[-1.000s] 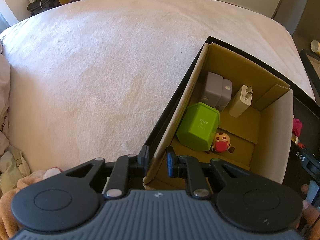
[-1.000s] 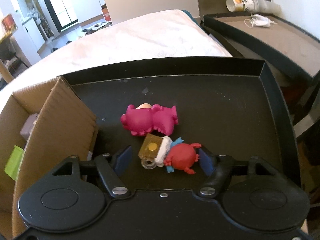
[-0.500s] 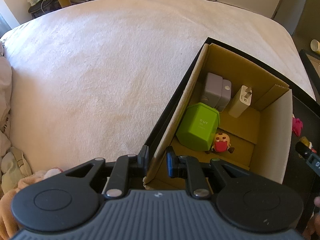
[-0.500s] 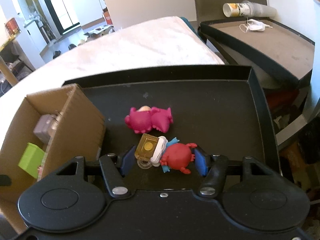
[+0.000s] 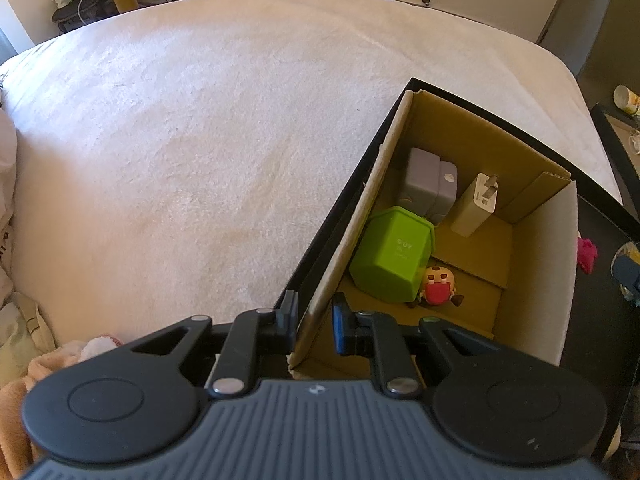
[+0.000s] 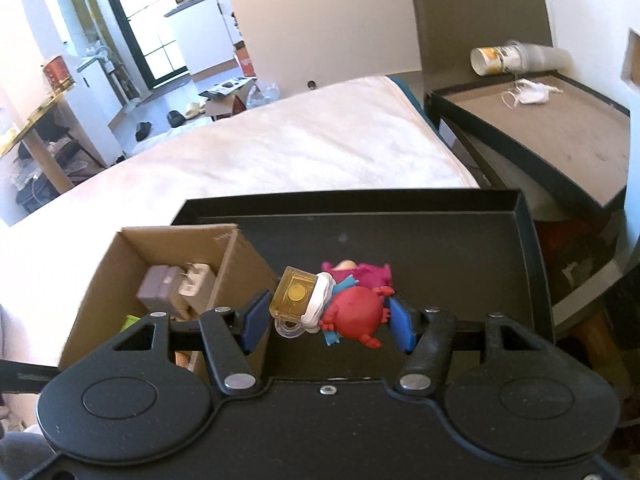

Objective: Organize rigid objects
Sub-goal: 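Carry the mug and crab figures with the right gripper into the box, then open the right gripper to drop the figures and withdraw it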

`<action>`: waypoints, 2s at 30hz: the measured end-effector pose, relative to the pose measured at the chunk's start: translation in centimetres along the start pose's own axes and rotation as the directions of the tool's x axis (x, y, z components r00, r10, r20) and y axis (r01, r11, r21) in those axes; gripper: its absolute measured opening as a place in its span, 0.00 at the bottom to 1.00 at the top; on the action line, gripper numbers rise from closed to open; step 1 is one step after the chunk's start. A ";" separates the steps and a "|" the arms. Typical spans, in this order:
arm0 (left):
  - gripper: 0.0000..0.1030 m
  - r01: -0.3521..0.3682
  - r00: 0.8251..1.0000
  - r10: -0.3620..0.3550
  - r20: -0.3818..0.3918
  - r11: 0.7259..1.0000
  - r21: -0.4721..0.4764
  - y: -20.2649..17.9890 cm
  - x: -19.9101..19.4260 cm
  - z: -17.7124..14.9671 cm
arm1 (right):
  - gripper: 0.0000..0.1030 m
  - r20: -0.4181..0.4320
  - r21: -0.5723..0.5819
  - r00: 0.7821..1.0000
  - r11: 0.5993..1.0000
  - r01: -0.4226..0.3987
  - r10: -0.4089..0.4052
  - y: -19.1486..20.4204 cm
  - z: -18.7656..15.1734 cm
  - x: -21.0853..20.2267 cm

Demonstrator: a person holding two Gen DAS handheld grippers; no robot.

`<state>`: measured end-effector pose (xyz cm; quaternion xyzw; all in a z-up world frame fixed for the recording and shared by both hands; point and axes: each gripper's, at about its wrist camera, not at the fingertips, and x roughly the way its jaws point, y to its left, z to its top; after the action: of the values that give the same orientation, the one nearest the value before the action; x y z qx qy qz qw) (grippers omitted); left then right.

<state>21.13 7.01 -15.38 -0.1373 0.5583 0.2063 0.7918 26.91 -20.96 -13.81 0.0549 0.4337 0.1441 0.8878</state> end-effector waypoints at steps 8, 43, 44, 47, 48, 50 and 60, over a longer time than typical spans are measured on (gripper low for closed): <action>0.16 0.005 1.000 -0.005 -0.005 1.000 -0.002 0.1 0.3 0.1 | 0.58 0.006 -0.053 1.000 0.999 -0.012 0.012 2.1 0.4 -0.3; 0.15 0.068 0.998 -0.068 -0.012 0.998 0.008 0.8 0.5 0.5 | 0.59 -0.088 -0.279 0.990 0.952 -0.130 0.109 11.6 0.2 1.6; 0.15 0.069 0.998 -0.069 -0.011 0.998 0.011 0.9 0.5 0.5 | 0.59 -0.096 -0.285 0.990 0.950 -0.125 0.102 11.7 0.1 1.9; 0.15 0.074 0.997 -0.074 -0.013 0.997 0.010 1.0 0.6 0.5 | 0.59 -0.114 -0.306 0.990 0.945 -0.116 0.084 11.9 -0.3 2.5; 0.15 0.075 0.997 -0.075 -0.012 0.997 0.011 1.1 0.6 0.6 | 0.59 -0.117 -0.314 0.990 0.943 -0.110 0.076 12.0 -0.4 2.7; 0.15 0.078 0.997 -0.078 -0.012 0.997 0.011 1.1 0.6 0.6 | 0.59 -0.119 -0.327 0.991 0.940 -0.097 0.061 12.2 -0.6 3.0; 0.15 0.081 0.997 -0.081 -0.009 0.997 -0.001 1.2 0.6 0.7 | 0.60 -0.073 -0.377 0.997 0.926 -0.030 0.003 13.1 -0.5 3.0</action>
<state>21.33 8.47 -15.73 -0.1608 0.5556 0.1735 0.7971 25.56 -7.60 -13.49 -0.1185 0.4286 0.2343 0.8645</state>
